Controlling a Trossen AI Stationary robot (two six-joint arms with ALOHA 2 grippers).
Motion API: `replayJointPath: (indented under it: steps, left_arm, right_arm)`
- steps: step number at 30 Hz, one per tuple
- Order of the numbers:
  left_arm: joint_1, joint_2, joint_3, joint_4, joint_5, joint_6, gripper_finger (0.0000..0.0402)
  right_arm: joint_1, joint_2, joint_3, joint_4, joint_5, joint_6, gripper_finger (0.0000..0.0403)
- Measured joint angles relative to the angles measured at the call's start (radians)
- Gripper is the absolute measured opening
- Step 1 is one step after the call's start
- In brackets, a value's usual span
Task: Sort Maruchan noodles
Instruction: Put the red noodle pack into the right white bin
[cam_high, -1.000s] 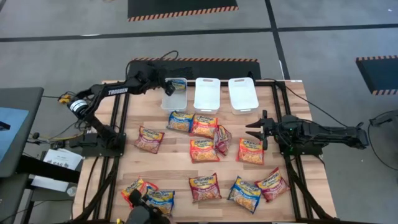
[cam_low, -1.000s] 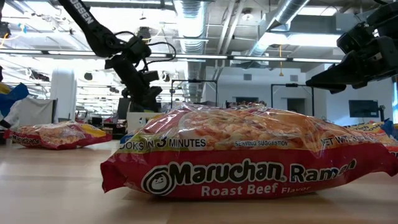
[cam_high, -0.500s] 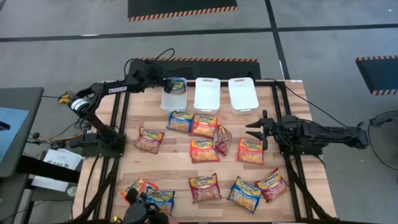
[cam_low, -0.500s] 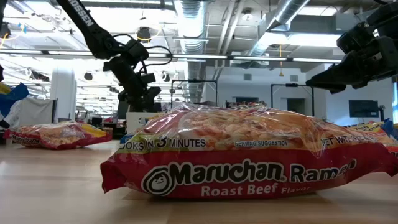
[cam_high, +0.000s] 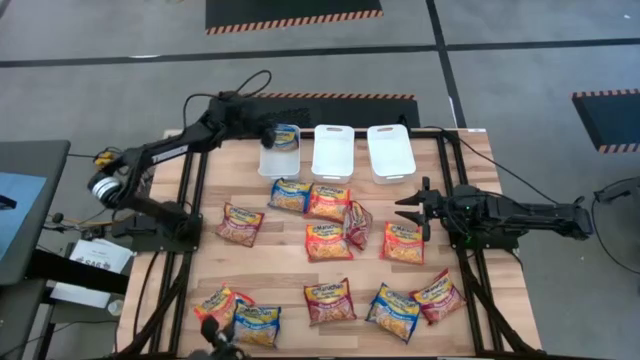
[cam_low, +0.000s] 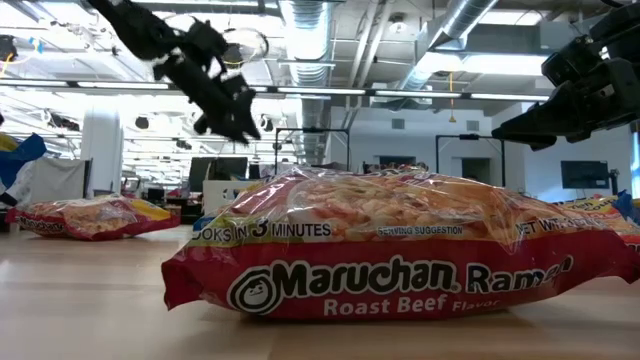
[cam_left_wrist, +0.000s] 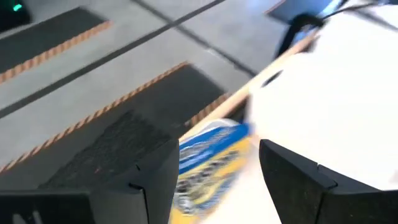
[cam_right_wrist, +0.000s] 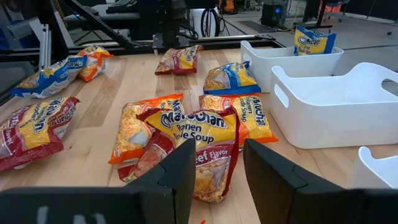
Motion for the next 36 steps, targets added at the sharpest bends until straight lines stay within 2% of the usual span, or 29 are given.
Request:
replayJointPath:
  steps: [7, 13, 21, 31, 36]
  left_arm:
    - [-0.077, -0.128, 0.0, -0.068, 0.085, -0.028, 0.0208]
    - [-0.188, -0.159, 0.0, -0.096, 0.197, -0.099, 0.0208]
    - [-0.418, -0.159, 0.0, -0.085, 0.198, -0.13, 0.0208]
    - [-0.655, -0.159, 0.0, -0.03, 0.019, -0.226, 0.0208]
    - [-0.722, -0.159, 0.0, -0.031, -0.103, -0.396, 0.0208]
  right_arm:
    - [0.0, 0.0, 0.0, 0.0, 0.0, 0.0, 0.0159]
    - [0.0, 0.0, 0.0, 0.0, 0.0, 0.0, 0.0159]
    - [0.0, 0.0, 0.0, 0.0, 0.0, 0.0, 0.0159]
    - [0.0, 0.0, 0.0, 0.0, 0.0, 0.0, 0.0159]
    - [-0.002, 0.0, 0.0, 0.0, 0.0, 0.0, 0.0159]
